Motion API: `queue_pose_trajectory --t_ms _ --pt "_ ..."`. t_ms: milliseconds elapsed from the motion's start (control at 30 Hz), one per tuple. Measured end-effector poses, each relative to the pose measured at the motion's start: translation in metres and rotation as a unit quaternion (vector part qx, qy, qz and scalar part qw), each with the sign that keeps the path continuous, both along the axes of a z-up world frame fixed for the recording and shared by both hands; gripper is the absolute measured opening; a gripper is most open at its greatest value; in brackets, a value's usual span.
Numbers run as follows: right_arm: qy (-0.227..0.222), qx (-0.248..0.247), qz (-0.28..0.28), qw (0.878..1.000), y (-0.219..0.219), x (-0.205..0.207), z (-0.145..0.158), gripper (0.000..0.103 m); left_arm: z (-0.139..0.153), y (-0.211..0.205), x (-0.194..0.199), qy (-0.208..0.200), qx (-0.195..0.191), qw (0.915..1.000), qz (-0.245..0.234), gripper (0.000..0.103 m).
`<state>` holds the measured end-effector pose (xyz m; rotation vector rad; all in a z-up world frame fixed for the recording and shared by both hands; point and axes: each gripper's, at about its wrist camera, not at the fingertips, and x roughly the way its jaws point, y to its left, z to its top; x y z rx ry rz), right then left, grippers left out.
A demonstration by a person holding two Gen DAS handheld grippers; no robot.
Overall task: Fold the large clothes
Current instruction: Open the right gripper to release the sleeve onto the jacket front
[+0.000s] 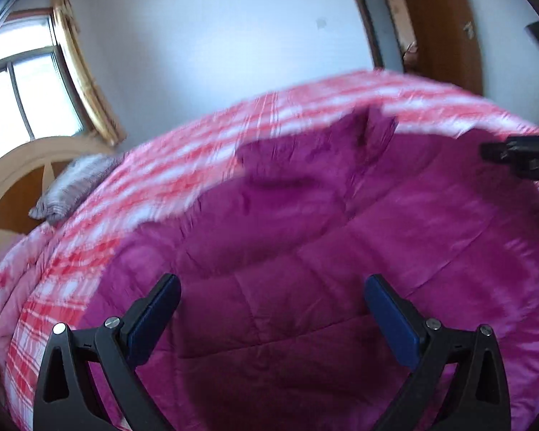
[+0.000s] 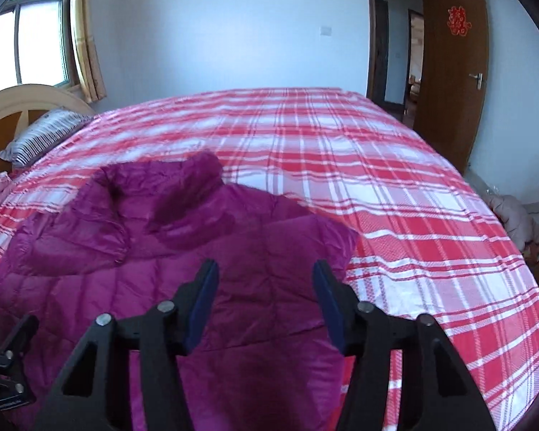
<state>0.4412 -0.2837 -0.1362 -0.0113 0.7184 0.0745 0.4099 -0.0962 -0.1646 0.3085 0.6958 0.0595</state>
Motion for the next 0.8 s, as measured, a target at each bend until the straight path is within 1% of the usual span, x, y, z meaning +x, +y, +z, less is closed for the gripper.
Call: queue_pose_trajectory --t_ms 33,133,200,267,433,633,800 --pt "0.005 -0.01 0.002 1.0 0.003 0.002 -0.006 0.058 -0.006 0.001 0.003 0.011 0.0 0.9999 0.004 0.102" --pt "0.021 -0.026 0.012 0.999 0.011 0.006 -0.023 0.057 -0.015 0.007 0.009 0.035 -0.019 0.9992 0.008 0.102" --pt "0.028 -0.038 0.014 0.999 0.014 0.006 -0.035 0.057 -0.019 0.007 0.011 0.044 -0.019 0.9988 0.008 0.102" --pt "0.036 -0.038 0.015 0.998 0.014 0.007 -0.042 0.057 -0.021 0.004 0.013 0.047 -0.014 0.9988 0.008 0.102" --pt "0.047 -0.039 0.015 0.998 0.011 0.01 -0.049 0.057 -0.025 0.0 0.015 0.046 -0.004 0.9989 0.01 0.102" --pt "0.058 -0.035 0.016 0.998 0.011 0.013 -0.054 0.057 -0.025 0.006 0.018 0.056 -0.027 0.998 0.009 0.102" --pt "0.059 -0.036 0.013 0.998 0.011 0.013 -0.055 0.057 -0.026 0.006 0.018 0.056 -0.031 0.9979 0.009 0.102"
